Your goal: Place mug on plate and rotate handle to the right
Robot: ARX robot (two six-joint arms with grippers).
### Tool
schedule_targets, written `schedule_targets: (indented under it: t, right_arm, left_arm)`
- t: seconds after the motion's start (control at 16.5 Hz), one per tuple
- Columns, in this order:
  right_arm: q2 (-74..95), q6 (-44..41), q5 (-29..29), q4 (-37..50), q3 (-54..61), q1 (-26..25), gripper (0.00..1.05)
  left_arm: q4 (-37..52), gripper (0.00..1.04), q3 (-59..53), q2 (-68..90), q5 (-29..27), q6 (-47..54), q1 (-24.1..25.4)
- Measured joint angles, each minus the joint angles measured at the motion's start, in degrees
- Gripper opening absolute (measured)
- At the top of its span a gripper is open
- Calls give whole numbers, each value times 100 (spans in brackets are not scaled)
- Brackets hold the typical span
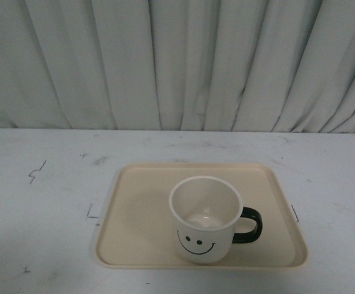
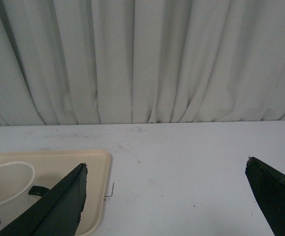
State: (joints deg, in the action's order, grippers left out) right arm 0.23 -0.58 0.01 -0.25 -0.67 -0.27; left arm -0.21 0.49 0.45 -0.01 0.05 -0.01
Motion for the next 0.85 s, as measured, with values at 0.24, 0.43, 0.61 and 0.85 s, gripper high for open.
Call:
schedule_targets:
  t: [0.24, 0.43, 0.61, 0.85]
  right_arm:
    - [0, 0, 0, 0, 0, 0, 98]
    - [0, 0, 0, 0, 0, 0, 98]
    - [0, 0, 0, 0, 0, 0, 98]
    - [0, 0, -2, 0, 0, 0, 98]
  left_arm:
    - [0, 98, 0, -2, 0, 0, 0]
    - [0, 98, 0, 0, 0, 0, 0]
    - [0, 98, 0, 0, 0, 0, 0]
    - [0, 98, 0, 0, 0, 0, 0]
